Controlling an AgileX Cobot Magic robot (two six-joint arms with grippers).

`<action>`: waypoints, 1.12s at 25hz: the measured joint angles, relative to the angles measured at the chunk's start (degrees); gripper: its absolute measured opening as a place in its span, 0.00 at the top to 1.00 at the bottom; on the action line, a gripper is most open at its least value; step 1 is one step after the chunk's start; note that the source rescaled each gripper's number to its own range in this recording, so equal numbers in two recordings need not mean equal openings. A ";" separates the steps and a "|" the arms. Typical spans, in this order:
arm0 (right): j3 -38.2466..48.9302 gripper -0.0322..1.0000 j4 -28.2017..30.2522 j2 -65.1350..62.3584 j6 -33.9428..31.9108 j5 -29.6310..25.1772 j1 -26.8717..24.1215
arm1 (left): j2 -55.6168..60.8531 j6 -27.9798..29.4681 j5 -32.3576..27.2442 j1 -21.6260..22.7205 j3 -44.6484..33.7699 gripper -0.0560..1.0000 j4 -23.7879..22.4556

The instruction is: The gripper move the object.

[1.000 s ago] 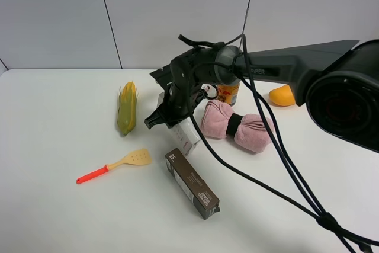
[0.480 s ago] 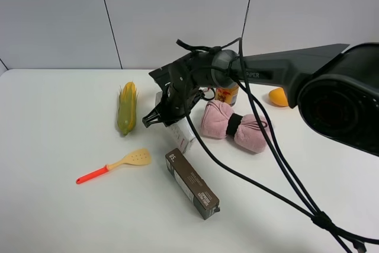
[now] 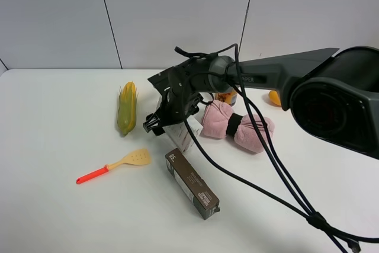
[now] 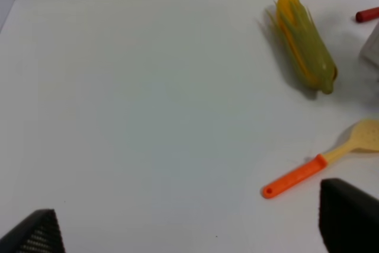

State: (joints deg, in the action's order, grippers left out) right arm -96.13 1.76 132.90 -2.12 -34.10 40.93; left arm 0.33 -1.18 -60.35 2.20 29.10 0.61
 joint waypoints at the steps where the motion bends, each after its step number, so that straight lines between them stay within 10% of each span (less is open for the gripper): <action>1: 0.06 0.10 0.05 0.06 0.00 0.00 0.00 | 0.00 0.00 0.00 0.00 0.00 0.00 0.00; 28: 0.28 0.00 -2.34 -2.76 0.00 -3.57 0.00 | 0.00 0.00 0.00 0.00 0.00 0.00 0.00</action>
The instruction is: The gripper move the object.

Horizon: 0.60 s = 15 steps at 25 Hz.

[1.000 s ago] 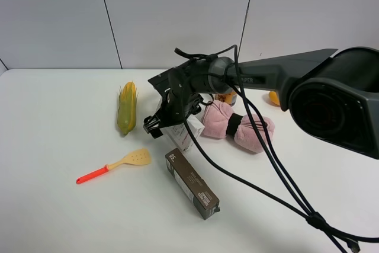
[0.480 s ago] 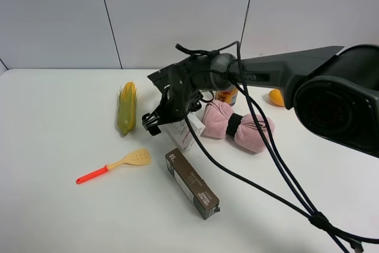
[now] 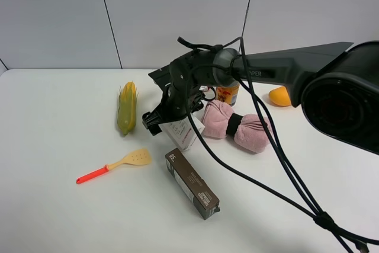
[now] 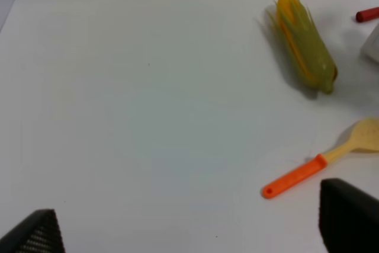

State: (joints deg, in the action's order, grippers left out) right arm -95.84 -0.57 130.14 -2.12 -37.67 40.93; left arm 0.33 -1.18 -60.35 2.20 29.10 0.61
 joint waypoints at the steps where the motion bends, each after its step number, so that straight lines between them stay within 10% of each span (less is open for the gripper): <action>1: 0.06 0.00 -0.40 -0.37 0.00 0.00 0.00 | 0.00 0.00 0.00 0.00 0.00 0.00 0.00; 15: 0.06 0.00 -0.51 -15.79 1.01 -2.01 0.00 | 0.00 0.00 0.00 0.00 0.00 0.00 0.00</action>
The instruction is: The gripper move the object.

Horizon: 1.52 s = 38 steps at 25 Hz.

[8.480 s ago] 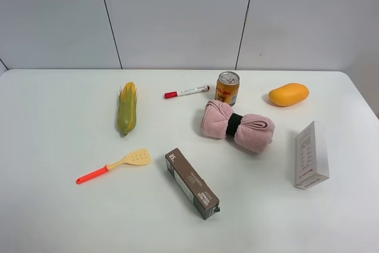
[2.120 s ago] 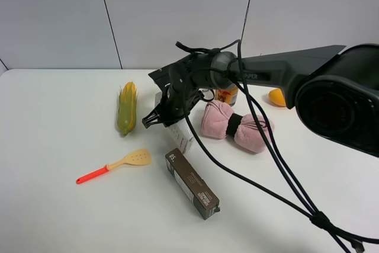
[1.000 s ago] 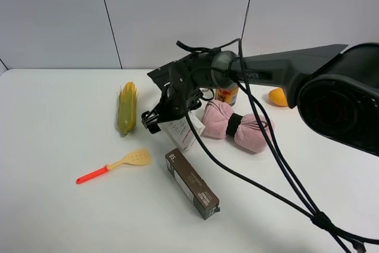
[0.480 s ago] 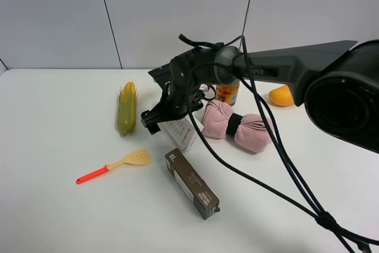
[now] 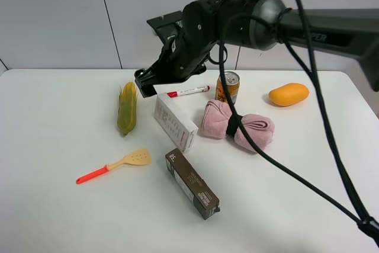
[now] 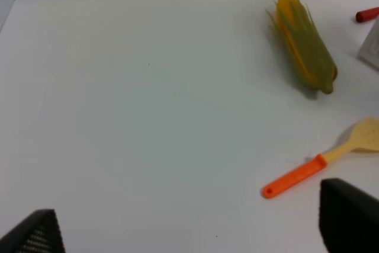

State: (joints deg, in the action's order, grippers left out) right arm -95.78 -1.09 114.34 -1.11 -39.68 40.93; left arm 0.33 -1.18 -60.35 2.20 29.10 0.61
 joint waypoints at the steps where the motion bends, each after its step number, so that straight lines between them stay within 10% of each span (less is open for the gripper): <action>1: 0.00 0.00 0.07 -1.06 0.00 -0.39 0.00 | 0.00 0.00 0.00 0.00 0.00 0.00 0.00; 38: 0.00 0.00 1.09 -23.85 3.08 -29.69 -5.18 | 0.00 0.00 0.00 0.00 0.00 0.00 0.00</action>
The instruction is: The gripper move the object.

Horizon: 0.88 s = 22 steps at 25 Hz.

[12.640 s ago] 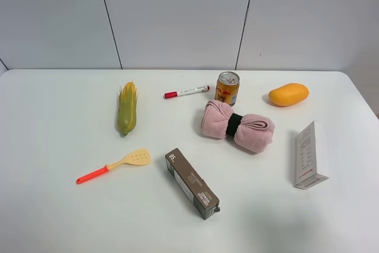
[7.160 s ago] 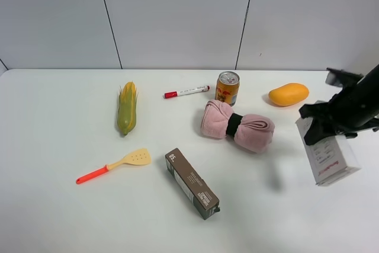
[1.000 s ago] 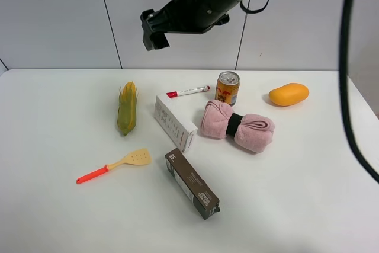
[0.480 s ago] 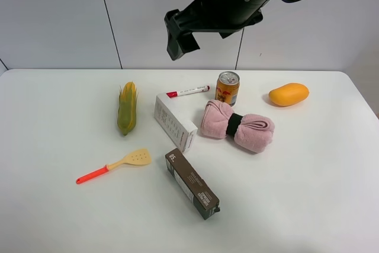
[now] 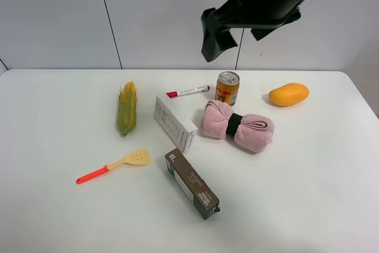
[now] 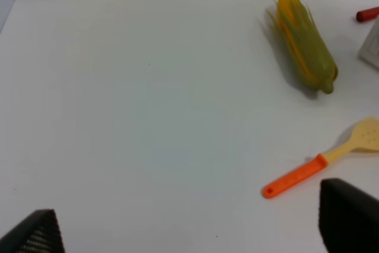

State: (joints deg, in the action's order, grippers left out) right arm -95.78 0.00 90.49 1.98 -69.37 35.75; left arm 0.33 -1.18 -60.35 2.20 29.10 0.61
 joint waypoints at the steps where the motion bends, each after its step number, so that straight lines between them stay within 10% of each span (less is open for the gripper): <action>1: 0.00 0.00 0.00 -0.50 0.52 0.00 -1.54 | 0.00 0.00 0.00 0.00 0.00 0.00 0.00; 16: 0.05 0.00 2.48 -9.90 1.50 -0.06 -34.21 | 0.00 0.00 0.00 0.00 0.00 0.00 0.00; 22: 1.11 0.00 4.21 -14.19 1.50 -0.05 -39.15 | 0.00 0.00 0.00 0.00 0.00 0.00 0.00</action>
State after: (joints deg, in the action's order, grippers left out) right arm -94.67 4.21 76.30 3.47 -69.42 -3.40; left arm 0.33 -1.18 -60.35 2.20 29.10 0.61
